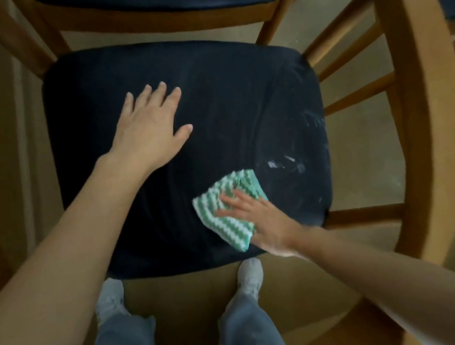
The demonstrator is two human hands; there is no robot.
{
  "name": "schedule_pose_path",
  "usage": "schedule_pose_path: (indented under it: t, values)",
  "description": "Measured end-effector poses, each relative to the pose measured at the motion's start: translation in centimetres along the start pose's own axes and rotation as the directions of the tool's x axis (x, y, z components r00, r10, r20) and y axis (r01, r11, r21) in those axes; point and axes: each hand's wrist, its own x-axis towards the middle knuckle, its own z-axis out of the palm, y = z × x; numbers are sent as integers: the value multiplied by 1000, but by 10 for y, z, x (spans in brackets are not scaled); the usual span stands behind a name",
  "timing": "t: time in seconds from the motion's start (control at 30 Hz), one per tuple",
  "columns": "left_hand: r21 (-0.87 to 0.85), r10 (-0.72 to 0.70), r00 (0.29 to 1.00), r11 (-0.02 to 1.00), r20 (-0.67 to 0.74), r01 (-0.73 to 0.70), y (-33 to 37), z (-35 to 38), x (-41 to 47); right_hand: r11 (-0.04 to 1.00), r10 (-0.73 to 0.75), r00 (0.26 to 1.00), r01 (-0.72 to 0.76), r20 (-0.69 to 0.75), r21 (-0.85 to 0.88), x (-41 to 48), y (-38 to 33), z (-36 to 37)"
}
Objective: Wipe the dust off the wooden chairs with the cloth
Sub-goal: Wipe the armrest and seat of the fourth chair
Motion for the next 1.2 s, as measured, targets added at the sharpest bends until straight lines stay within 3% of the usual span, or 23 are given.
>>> schedule_pose_path:
  t: [0.23, 0.33, 0.4, 0.5, 0.6, 0.63, 0.7, 0.77, 0.83, 0.93, 1.03, 1.1, 1.2]
  values:
    - [-29, 12, 998, 1000, 59, -10, -2, 7, -10, 970, -10, 923, 103, 384, -222, -31, -2, -4]
    - [-70, 16, 999, 998, 52, -12, -2, 7, -9, 939, 148, 851, 40, 505, -343, -48, 1, 6]
    - [-80, 25, 998, 997, 51, -21, -1, 8, -10, 934, 247, 838, -73, 487, -350, -48, 6, 9]
    - [-94, 25, 998, 995, 50, -20, -3, 9, -12, 954, 301, 868, -279, 396, -113, -39, 5, 2]
    - [-215, 44, 998, 976, 41, -34, -1, 10, -13, 876, 317, 919, -378, 232, 299, -36, 6, -11]
    - [-331, 70, 996, 942, 54, -49, 2, 11, -14, 836, 320, 935, -354, 152, 419, -37, 6, -20]
    - [-634, 164, 977, 772, 135, -42, 16, 9, -18, 763, 317, 948, -249, -10, 597, -36, 4, -43]
    - [-772, 283, 923, 635, 261, 24, 37, 5, -18, 739, 281, 950, -124, -136, 662, -33, -2, -70]
    - [-761, 338, 883, 647, 325, 33, 55, 3, -9, 772, 247, 942, -50, -226, 634, -32, -8, -92]
    - [-748, 324, 919, 662, 225, -50, 77, -2, 10, 851, 261, 908, -56, -329, 522, -38, -11, -114]
    - [-756, 217, 971, 651, 102, -66, 90, -11, 31, 967, 235, 833, -145, -501, 211, -59, 1, -131]
    - [-675, 77, 994, 730, -76, -108, 92, -21, 55, 960, 170, 705, -277, -689, -48, -83, 16, -140]
    - [-430, -18, 895, 881, -446, -196, 98, -40, 102, 854, 281, 605, -511, -745, -94, -115, 44, -145]
